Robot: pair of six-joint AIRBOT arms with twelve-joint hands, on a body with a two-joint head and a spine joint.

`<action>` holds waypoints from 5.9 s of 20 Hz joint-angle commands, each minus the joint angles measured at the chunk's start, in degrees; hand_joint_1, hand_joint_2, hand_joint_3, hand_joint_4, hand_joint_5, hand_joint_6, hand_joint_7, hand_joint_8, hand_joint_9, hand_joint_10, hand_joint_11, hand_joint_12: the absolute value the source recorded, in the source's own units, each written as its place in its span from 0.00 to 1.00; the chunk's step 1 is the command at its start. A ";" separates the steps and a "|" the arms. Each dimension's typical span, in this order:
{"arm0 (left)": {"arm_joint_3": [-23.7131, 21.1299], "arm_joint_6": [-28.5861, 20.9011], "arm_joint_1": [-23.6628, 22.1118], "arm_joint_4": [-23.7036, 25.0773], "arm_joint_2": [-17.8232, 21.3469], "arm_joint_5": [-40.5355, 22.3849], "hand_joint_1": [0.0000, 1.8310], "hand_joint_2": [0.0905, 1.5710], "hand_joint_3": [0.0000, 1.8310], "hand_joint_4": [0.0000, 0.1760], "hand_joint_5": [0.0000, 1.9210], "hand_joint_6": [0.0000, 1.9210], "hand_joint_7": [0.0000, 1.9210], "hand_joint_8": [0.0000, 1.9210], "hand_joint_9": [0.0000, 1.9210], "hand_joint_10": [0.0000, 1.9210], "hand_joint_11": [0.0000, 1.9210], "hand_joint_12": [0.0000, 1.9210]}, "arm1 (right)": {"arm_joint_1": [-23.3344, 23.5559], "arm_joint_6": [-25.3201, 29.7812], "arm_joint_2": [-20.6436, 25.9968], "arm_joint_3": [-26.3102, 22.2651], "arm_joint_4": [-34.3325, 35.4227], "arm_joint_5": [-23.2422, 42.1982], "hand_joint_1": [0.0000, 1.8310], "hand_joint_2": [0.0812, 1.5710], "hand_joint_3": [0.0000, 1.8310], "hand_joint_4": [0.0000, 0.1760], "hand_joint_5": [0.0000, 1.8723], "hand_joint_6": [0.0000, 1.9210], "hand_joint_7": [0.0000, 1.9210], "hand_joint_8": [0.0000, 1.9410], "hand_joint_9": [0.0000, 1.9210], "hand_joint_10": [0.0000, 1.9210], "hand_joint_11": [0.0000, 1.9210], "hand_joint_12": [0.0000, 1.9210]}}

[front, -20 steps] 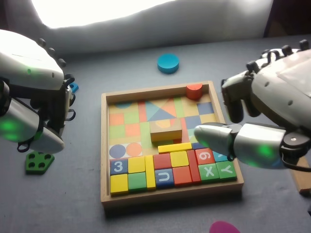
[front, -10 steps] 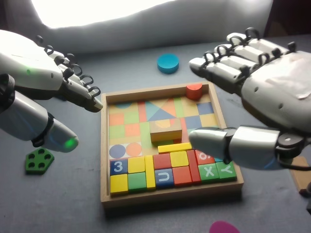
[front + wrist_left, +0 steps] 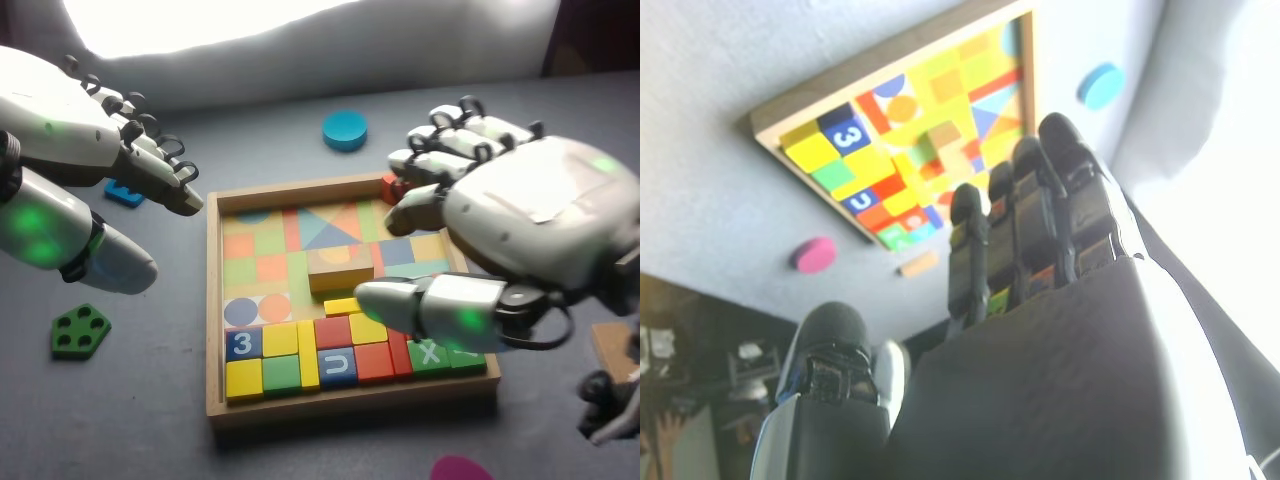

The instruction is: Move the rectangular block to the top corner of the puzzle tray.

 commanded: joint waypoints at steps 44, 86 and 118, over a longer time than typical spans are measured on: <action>-1.72 -0.63 -1.43 -0.38 -0.85 4.16 0.00 0.80 0.00 0.13 0.14 0.00 0.11 0.00 0.11 0.00 0.00 0.34 | -2.48 7.18 -20.16 21.04 -8.28 4.26 0.00 0.70 0.00 0.00 0.45 0.14 0.12 0.00 0.01 0.05 0.00 0.00; -1.84 -0.64 -1.74 -0.22 -0.89 4.14 0.01 0.79 0.00 0.19 0.14 0.00 0.12 0.00 0.12 0.00 0.00 0.37 | -6.40 11.09 -12.71 25.26 -7.24 -0.57 0.00 0.70 0.00 0.00 0.46 0.13 0.12 0.00 0.02 0.03 0.00 0.00; -1.99 -0.63 -2.30 -0.22 -0.95 4.14 0.01 0.79 0.00 0.18 0.14 0.00 0.12 0.00 0.12 0.00 0.00 0.36 | -3.89 15.11 -17.31 38.99 -12.00 -1.66 0.00 0.71 0.00 0.00 0.45 0.13 0.12 0.00 0.02 0.02 0.00 0.00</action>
